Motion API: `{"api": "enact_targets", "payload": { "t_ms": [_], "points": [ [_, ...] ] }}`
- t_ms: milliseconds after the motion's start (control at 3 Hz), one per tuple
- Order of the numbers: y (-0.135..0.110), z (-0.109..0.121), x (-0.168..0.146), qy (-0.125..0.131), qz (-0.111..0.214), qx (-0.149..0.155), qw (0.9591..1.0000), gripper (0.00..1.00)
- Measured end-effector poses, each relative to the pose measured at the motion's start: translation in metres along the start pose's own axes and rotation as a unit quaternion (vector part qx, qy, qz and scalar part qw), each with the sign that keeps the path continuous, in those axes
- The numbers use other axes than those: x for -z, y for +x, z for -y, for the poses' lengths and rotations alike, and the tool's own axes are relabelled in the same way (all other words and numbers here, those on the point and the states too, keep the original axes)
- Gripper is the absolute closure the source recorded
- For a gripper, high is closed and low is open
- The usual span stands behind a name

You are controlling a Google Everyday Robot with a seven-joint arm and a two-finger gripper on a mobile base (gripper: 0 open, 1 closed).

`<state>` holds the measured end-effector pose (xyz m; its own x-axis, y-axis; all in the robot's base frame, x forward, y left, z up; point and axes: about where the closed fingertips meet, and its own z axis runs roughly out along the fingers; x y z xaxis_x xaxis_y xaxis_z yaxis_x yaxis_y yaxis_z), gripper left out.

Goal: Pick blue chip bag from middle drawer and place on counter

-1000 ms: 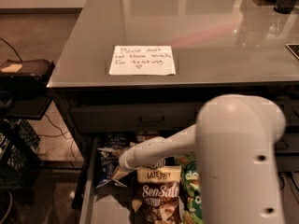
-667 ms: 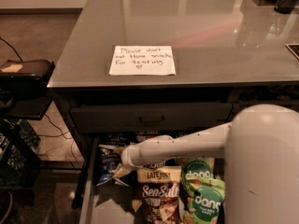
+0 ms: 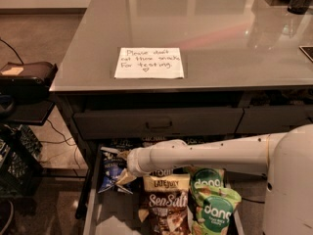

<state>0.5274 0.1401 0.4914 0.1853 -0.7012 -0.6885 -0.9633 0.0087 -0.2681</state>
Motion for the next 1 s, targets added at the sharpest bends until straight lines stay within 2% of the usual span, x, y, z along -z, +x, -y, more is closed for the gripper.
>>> {"api": "enact_targets", "payload": {
  "t_ms": [333, 1000],
  "points": [
    [-0.022, 0.003, 0.026, 0.011, 0.019, -0.002, 0.9998, 1.00],
    [-0.088, 0.012, 0.121, 0.047, 0.021, 0.009, 0.9986, 1.00]
  ]
}}
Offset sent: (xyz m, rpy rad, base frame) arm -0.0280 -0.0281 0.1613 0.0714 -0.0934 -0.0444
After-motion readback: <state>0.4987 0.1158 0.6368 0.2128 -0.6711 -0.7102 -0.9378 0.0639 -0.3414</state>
